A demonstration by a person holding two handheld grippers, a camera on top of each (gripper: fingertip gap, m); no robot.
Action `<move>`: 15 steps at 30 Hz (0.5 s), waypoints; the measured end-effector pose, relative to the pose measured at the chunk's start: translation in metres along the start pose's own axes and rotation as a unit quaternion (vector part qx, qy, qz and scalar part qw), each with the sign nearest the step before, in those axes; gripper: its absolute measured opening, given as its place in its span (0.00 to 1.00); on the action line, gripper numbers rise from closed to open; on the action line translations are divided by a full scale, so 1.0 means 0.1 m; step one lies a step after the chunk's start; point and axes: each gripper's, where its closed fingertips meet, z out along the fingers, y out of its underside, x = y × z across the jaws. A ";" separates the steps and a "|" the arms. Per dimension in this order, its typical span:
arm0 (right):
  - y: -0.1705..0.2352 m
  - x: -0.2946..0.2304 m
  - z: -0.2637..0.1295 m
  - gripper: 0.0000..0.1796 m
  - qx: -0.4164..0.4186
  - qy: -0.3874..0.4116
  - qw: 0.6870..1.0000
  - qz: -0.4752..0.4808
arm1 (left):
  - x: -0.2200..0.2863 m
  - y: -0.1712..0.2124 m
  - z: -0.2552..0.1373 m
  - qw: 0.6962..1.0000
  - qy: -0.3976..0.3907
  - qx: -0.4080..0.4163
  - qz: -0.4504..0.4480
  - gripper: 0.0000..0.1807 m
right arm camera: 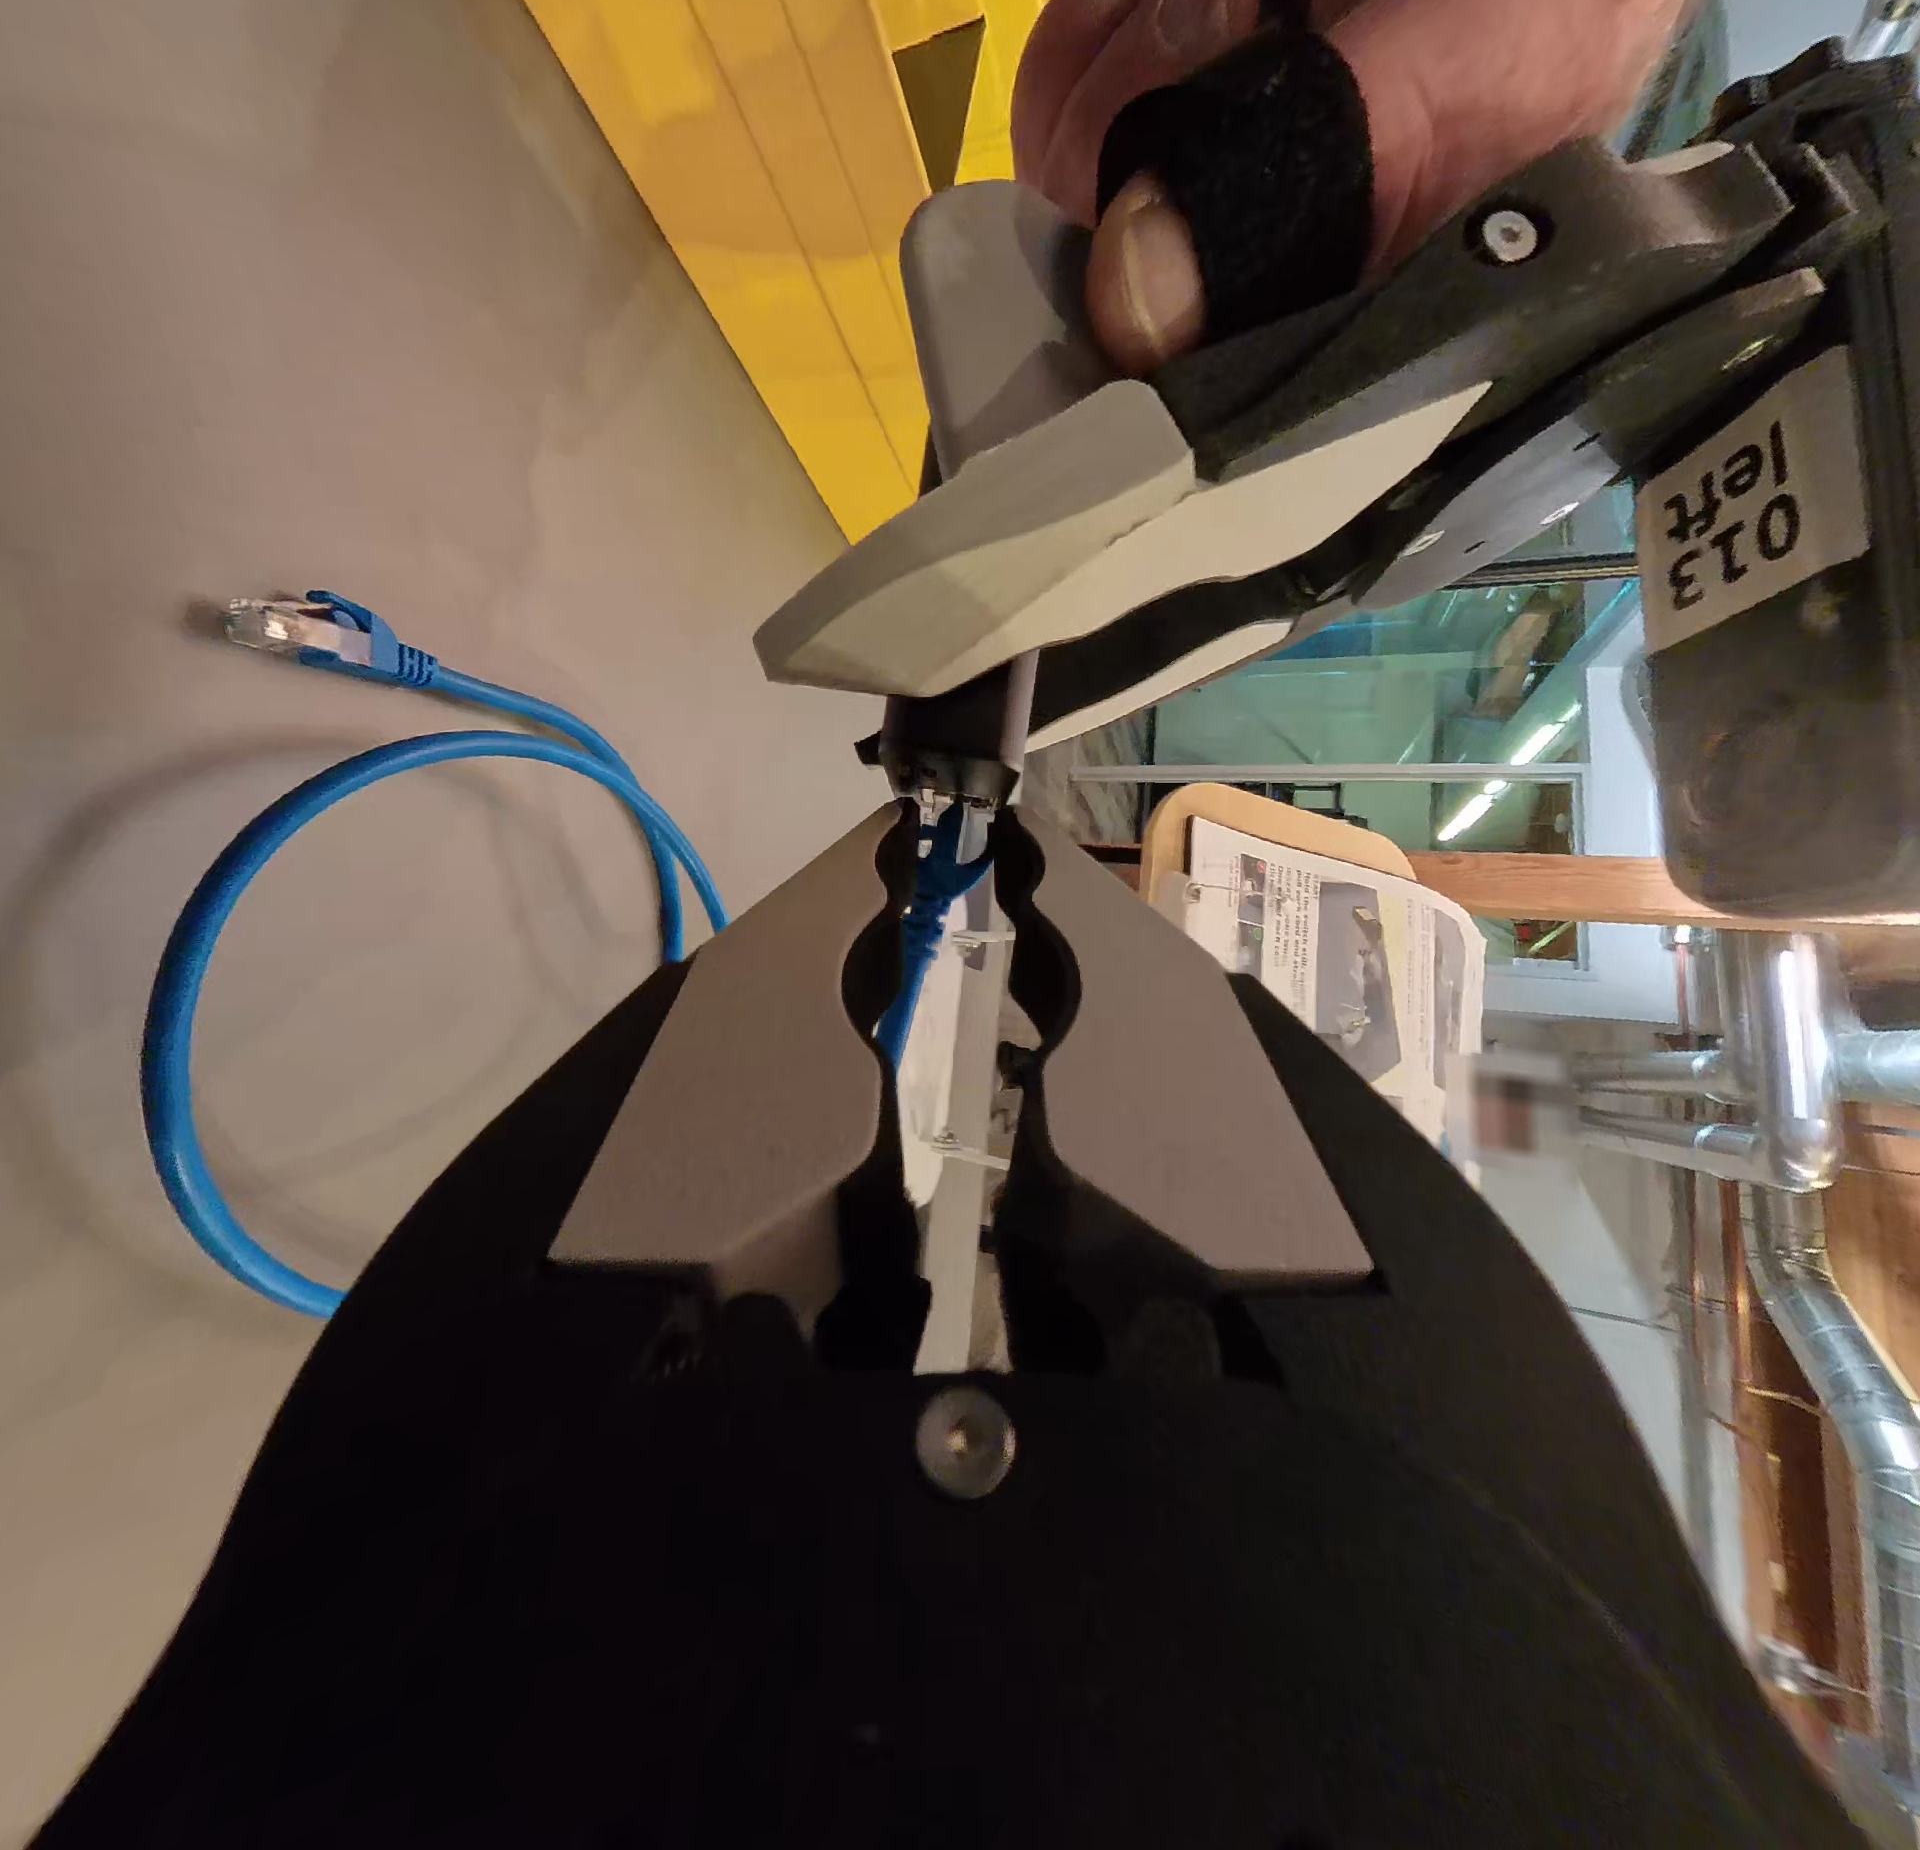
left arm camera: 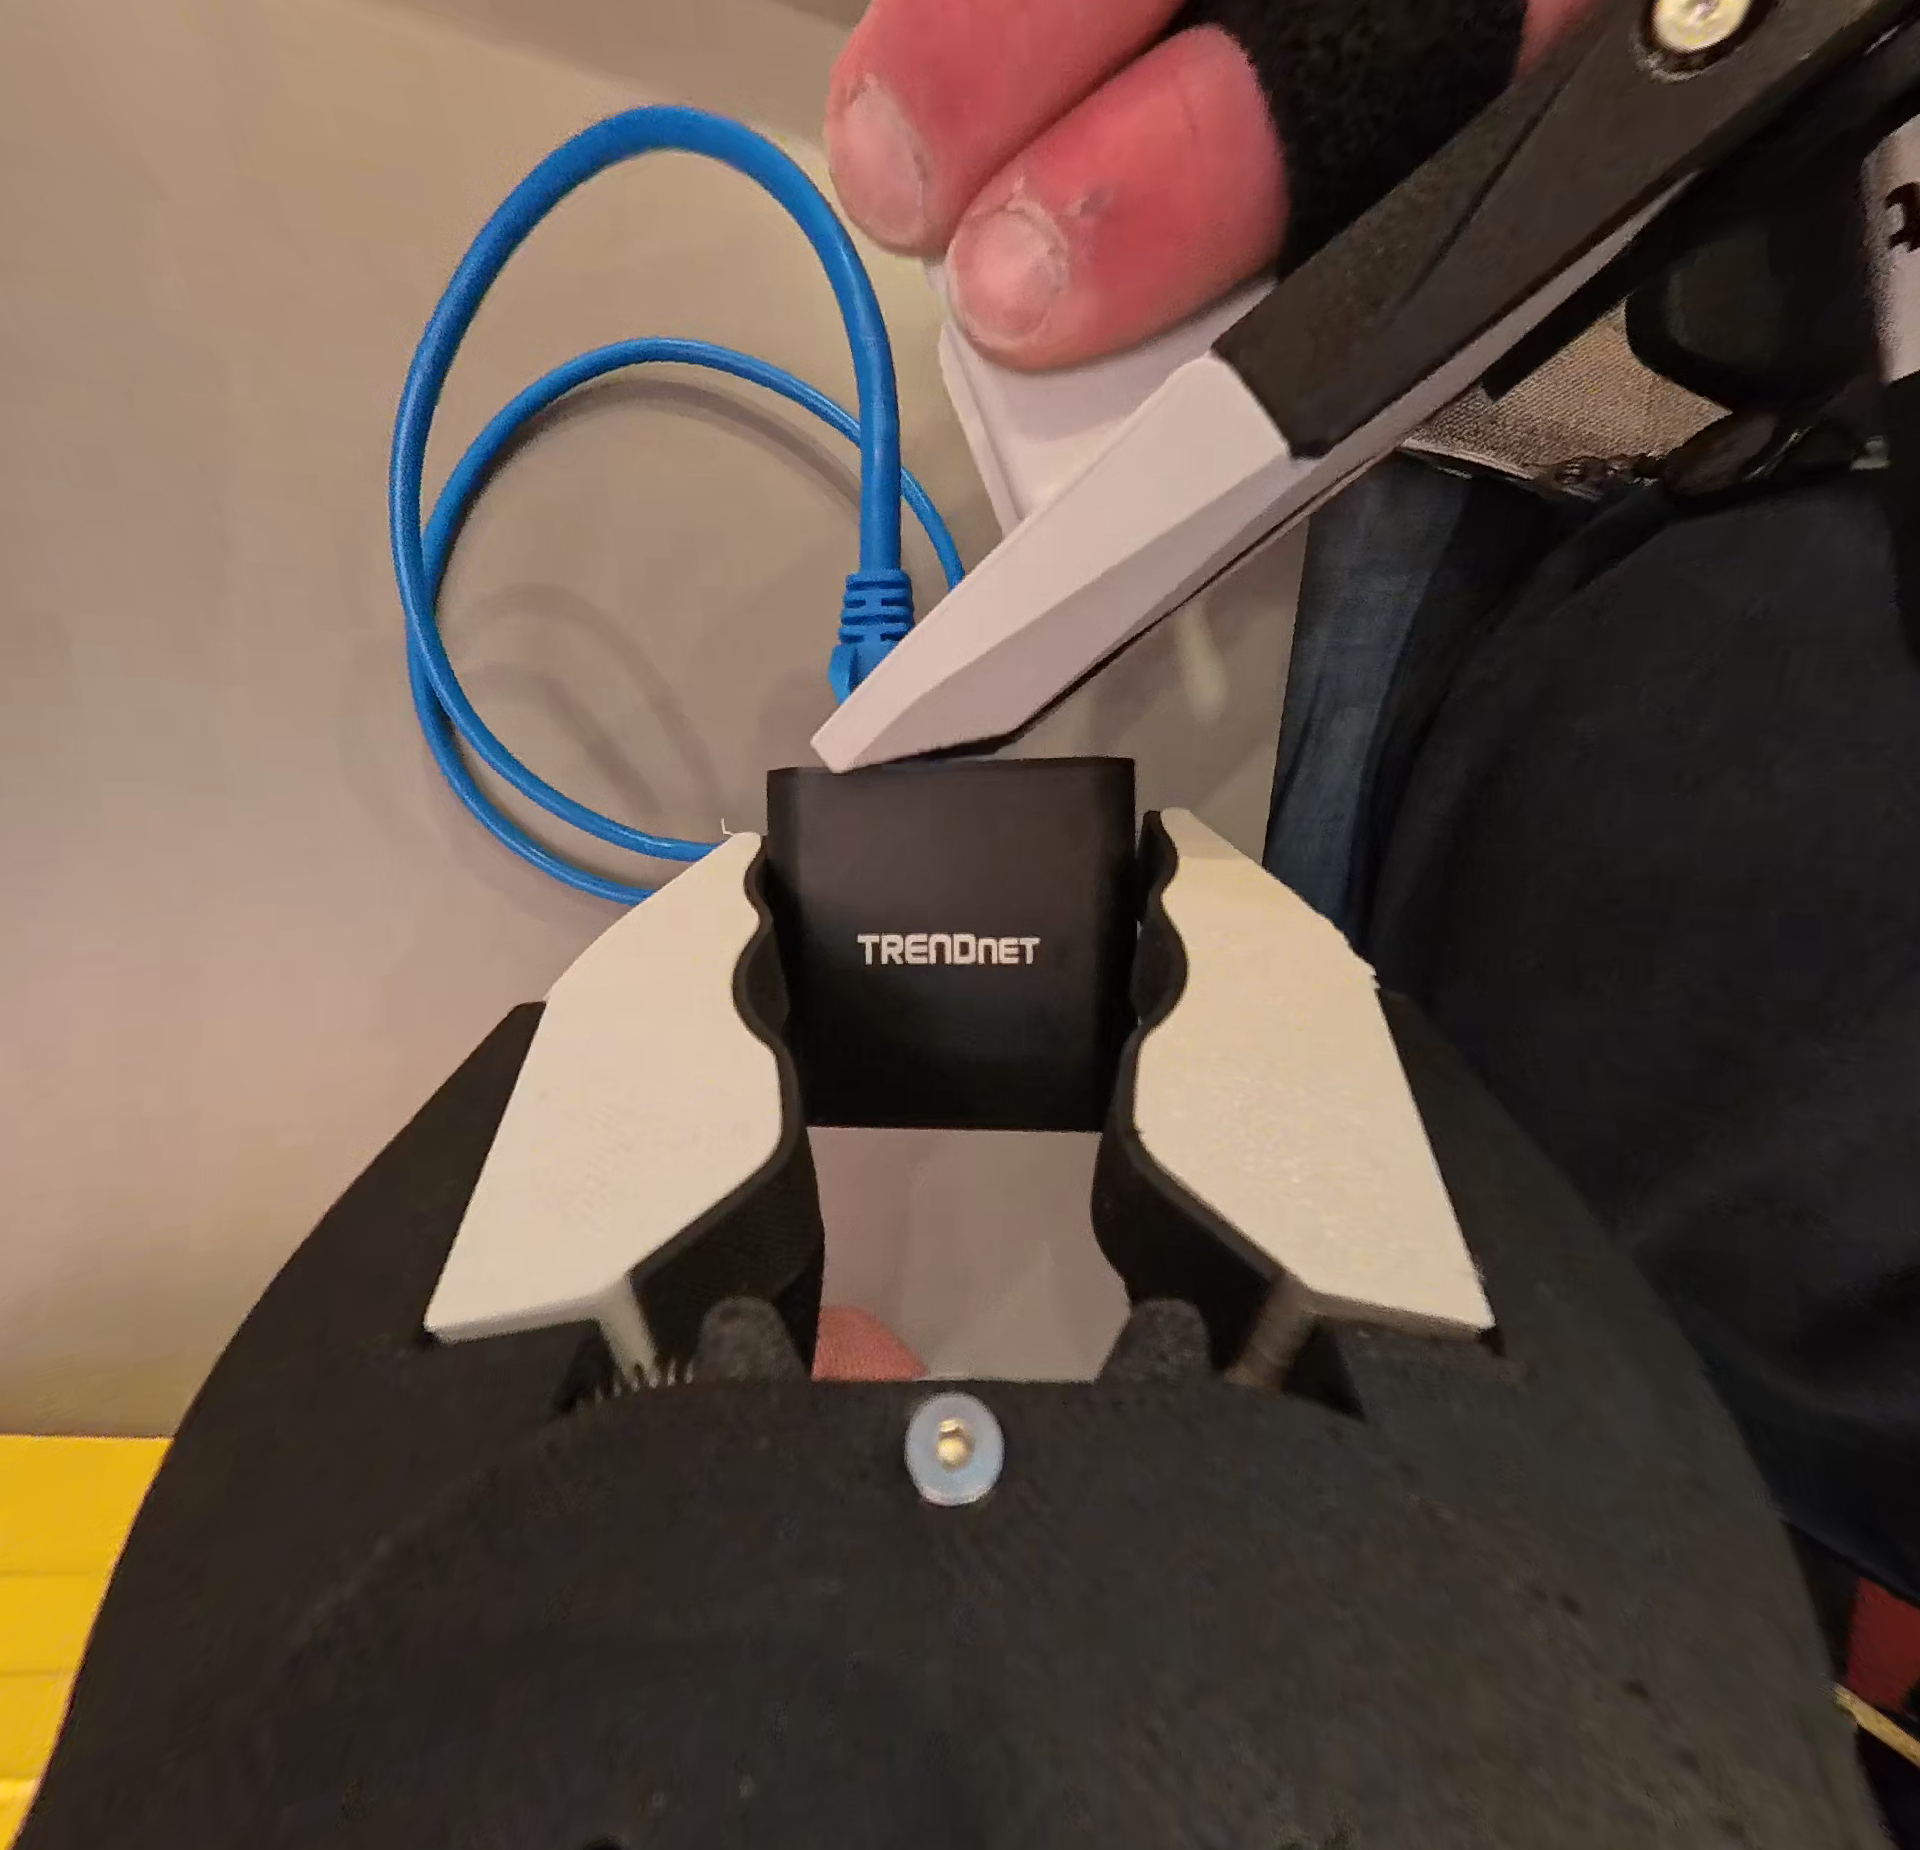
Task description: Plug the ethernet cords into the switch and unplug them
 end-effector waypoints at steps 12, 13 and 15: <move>0.07 0.06 -0.02 0.07 0.014 -0.043 0.994 0.101 | -0.02 -0.11 -0.04 0.999 0.028 0.032 -0.018 0.35; 0.08 0.08 -0.01 0.07 0.015 -0.034 0.994 0.105 | -0.03 -0.11 -0.05 0.999 0.024 0.028 -0.013 0.35; 0.10 0.10 -0.02 0.08 0.000 -0.032 0.995 0.096 | -0.04 -0.13 -0.06 0.999 0.022 0.024 -0.012 0.35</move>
